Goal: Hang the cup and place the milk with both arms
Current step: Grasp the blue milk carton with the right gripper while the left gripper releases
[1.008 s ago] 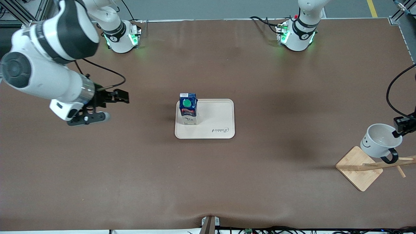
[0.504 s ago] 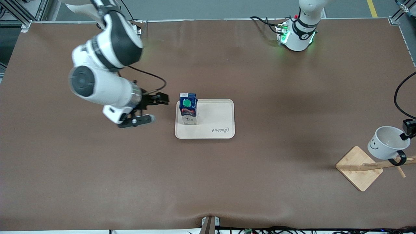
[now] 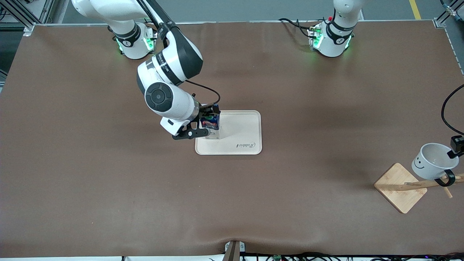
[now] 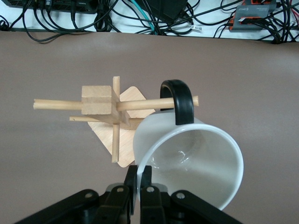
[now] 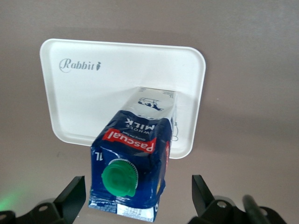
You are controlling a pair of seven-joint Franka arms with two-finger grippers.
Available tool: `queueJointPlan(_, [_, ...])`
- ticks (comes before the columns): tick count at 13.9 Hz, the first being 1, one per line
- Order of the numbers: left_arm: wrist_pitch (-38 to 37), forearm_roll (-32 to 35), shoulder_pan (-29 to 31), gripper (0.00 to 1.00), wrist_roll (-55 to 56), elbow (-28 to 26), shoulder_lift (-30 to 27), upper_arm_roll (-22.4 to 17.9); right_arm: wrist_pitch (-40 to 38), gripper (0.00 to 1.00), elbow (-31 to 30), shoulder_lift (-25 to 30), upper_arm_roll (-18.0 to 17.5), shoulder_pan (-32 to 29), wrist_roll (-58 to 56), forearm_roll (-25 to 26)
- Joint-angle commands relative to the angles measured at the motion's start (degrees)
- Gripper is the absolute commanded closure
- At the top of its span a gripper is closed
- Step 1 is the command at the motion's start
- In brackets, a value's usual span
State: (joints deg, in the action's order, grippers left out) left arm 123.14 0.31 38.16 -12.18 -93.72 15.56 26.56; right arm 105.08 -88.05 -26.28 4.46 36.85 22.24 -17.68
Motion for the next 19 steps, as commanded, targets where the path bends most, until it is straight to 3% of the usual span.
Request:
queueJointPlan(1, [0.43, -1.45, 0.60, 0.99, -1.70, 0.55, 0.96, 0.42, 0.03, 0.00, 0.77, -0.70, 0.55, 2.25, 4.99, 2.65])
queueJointPlan(2, [0.43, -1.54, 0.34, 0.77, -1.27, 0.55, 0.97, 0.42, 0.64, 0.00, 0.69, -1.22, 0.55, 2.87, 5.09, 2.65])
queueJointPlan(3, [0.43, -1.19, 0.33, 0.18, -0.92, 0.99, 1.31, 0.42, 0.65, 0.00, 0.69, -1.40, 0.55, 2.96, 5.18, 2.65])
queueJointPlan(4, [0.43, -1.45, 0.16, 0.00, -0.83, 1.69, 1.40, 0.42, 0.56, 0.00, 0.69, -1.40, 0.55, 2.96, 5.27, 2.56])
queueJointPlan(10, [-0.70, -1.45, -0.11, 0.00, 0.31, 3.01, 0.97, 0.86, 1.88, 0.00, 0.60, -3.07, 0.55, 4.19, 6.76, 2.65])
queueJointPlan(14, [-6.93, -0.75, -0.37, 0.00, 6.10, 3.10, -1.58, 3.04, 1.97, 0.00, 0.51, -3.34, 0.64, 5.07, 7.55, 2.74])
queueJointPlan(15, [-9.12, -0.49, -0.46, 0.00, 8.38, 3.19, -2.54, 3.75, 1.88, 0.06, 0.51, -3.34, 0.64, 5.07, 7.47, 2.74])
queueJointPlan(16, [-11.15, 0.56, -0.46, 0.00, 10.32, 3.10, -3.51, 4.45, 1.71, 0.40, 0.51, -3.34, 0.64, 4.98, 7.38, 3.69])
queueJointPlan(17, [-13.17, 2.22, -0.46, 0.00, 12.60, 3.10, -4.56, 5.68, 1.18, 0.87, 0.68, -3.25, 0.55, 4.81, 7.64, 4.05])
queueJointPlan(19, [-16.86, 5.21, -0.46, 0.00, 18.22, 3.10, -5.80, 8.32, 1.00, 0.99, 0.69, -3.25, 0.55, 4.28, 7.64, 3.97])
